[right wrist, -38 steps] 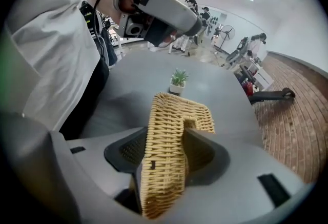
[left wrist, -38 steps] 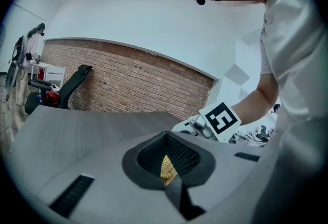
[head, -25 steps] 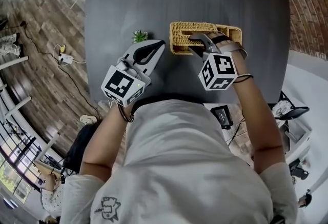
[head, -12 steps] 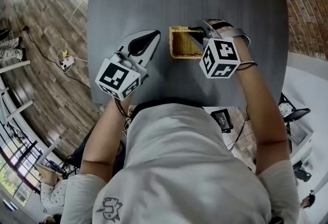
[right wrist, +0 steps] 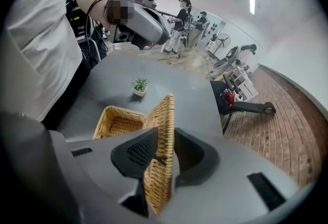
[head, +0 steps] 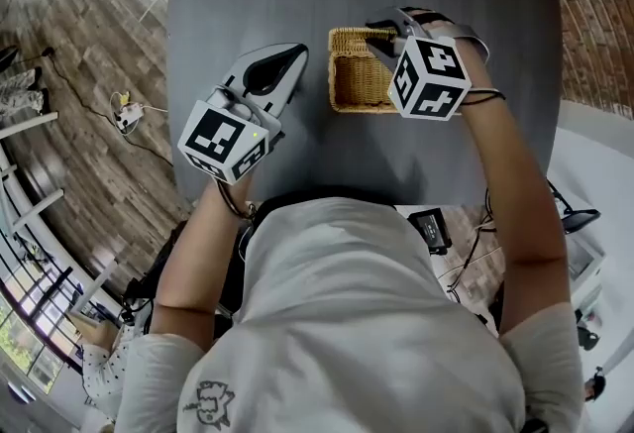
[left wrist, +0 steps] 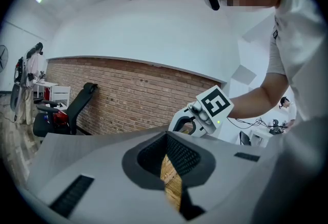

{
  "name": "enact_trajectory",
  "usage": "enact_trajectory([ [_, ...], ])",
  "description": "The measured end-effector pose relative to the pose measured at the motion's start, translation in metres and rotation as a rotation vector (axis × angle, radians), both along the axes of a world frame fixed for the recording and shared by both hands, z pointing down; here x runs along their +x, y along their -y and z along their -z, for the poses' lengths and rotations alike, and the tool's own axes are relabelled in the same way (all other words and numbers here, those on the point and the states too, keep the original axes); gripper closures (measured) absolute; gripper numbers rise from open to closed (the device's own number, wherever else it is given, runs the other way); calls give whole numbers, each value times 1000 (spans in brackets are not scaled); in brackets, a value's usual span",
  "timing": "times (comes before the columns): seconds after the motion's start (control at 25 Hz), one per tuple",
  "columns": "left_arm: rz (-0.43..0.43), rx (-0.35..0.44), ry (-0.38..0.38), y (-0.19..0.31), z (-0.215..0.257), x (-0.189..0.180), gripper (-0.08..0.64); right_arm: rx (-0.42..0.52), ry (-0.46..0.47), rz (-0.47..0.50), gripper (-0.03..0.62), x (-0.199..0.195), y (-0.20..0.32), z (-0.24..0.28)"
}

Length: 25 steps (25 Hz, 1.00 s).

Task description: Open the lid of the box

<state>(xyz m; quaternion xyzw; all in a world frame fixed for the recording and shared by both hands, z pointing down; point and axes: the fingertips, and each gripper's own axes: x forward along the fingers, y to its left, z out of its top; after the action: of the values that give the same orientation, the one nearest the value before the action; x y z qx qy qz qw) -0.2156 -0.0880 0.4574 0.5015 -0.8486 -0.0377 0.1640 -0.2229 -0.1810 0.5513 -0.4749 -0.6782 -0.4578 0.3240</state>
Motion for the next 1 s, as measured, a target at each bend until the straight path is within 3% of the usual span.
enact_trajectory([
  [0.32, 3, -2, -14, -5, -6, -10, 549, 8, 35, -55, 430, -28, 4, -12],
  [1.0, -9, -6, -25, -8, -13, -30, 549, -18, -65, -56, 410, -67, 8, -39],
])
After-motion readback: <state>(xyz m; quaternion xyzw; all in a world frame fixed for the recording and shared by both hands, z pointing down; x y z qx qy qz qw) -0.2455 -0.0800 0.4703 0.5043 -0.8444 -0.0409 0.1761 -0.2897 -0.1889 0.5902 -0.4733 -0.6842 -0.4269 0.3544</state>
